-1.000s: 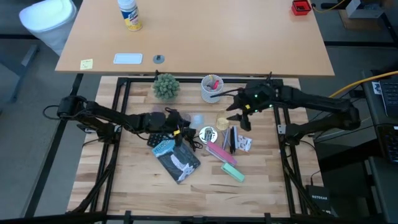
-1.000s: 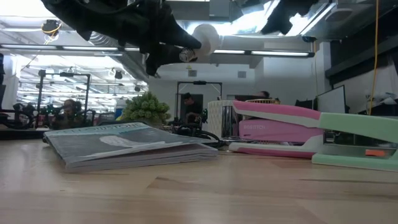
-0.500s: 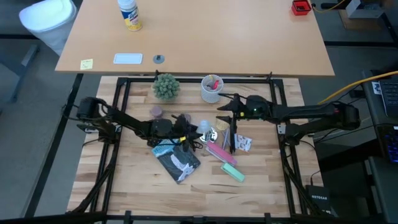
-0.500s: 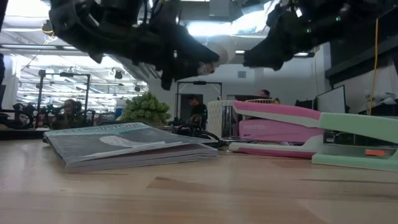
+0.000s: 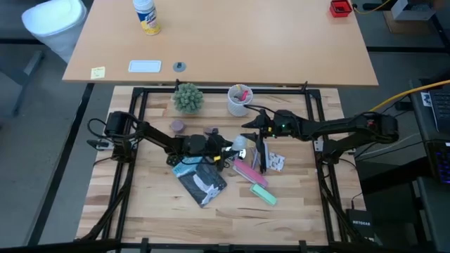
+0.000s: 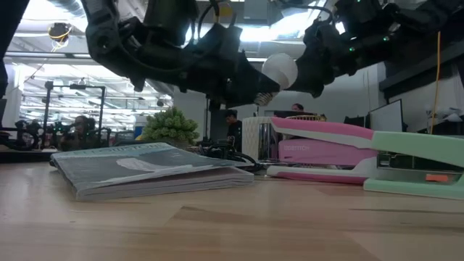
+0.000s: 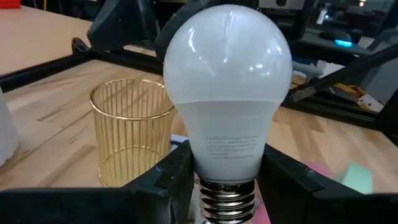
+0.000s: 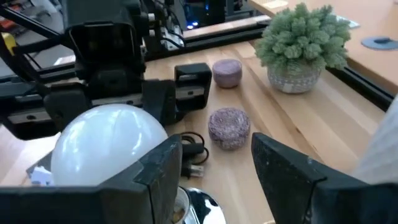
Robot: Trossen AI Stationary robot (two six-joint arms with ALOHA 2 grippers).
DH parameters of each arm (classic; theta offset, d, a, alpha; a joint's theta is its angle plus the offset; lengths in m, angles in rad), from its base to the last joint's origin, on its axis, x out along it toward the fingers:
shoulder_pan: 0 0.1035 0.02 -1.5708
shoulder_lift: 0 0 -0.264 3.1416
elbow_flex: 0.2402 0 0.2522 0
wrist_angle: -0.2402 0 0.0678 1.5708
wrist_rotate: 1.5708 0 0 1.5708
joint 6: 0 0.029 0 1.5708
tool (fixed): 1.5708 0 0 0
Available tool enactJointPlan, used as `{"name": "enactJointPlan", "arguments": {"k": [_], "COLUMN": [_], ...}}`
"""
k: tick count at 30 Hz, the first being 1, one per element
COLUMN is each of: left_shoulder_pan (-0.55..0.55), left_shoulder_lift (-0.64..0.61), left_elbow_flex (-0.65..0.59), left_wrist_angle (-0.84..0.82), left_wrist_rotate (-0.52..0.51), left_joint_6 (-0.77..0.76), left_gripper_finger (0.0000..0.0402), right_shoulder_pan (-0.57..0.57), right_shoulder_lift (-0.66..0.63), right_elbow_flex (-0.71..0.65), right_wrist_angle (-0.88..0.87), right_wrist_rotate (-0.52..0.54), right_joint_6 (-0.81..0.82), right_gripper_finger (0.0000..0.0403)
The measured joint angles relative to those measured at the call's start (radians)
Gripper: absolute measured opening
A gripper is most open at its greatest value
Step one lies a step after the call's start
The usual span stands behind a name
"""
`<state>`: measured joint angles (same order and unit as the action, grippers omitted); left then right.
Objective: Screw lightbulb
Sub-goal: Insert the white lightbulb into the silver lamp
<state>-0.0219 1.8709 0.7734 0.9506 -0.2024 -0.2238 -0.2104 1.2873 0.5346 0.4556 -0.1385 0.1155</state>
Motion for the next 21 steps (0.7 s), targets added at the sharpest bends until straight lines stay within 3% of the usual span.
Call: {"name": "enactJointPlan", "arguments": {"k": [21], "left_shoulder_pan": [0.027], "left_shoulder_lift": [0.0], "left_elbow_flex": [0.0], "left_wrist_angle": [-0.015], "left_wrist_rotate": [-0.014], "left_joint_6": [0.035], "left_gripper_finger": [0.0145], "right_shoulder_pan": [0.017], "right_shoulder_lift": [0.007], "right_elbow_flex": [0.0], "right_wrist_angle": [0.081], "right_wrist_rotate": [0.028], "right_joint_6": [0.093], "right_gripper_finger": [0.02]}}
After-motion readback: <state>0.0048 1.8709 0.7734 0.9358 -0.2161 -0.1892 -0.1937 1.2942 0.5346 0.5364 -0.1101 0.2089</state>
